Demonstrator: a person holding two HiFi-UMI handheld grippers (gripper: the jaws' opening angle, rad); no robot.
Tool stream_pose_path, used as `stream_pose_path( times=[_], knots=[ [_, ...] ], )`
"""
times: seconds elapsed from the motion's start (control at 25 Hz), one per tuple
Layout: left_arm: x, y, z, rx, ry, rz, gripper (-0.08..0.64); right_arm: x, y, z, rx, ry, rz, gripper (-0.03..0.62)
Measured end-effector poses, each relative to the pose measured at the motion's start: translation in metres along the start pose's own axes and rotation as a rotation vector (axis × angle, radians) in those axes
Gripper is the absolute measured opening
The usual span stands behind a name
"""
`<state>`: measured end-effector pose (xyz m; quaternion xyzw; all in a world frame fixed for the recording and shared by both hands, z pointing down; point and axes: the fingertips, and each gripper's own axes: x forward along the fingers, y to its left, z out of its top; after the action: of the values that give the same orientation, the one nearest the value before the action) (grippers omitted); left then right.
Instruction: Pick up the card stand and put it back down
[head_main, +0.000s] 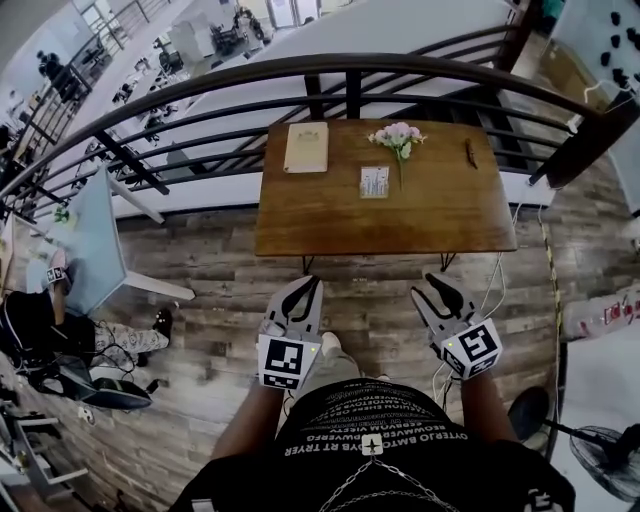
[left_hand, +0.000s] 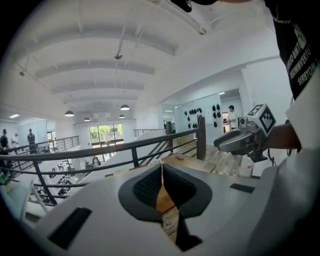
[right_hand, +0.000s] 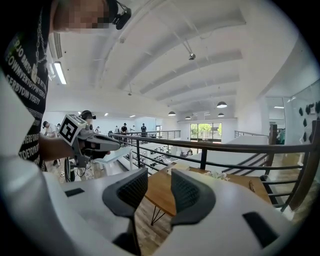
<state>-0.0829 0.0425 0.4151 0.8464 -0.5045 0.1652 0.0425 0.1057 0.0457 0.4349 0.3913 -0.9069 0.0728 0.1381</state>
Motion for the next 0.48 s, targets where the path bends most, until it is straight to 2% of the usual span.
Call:
stream_pose_path(
  times=[0.48],
  knots=[
    [0.033, 0.057, 0.016, 0.011, -0.024, -0.044, 0.033, 0.058, -0.009, 0.033, -0.017, -0.01, -0.036, 0.137]
  ],
)
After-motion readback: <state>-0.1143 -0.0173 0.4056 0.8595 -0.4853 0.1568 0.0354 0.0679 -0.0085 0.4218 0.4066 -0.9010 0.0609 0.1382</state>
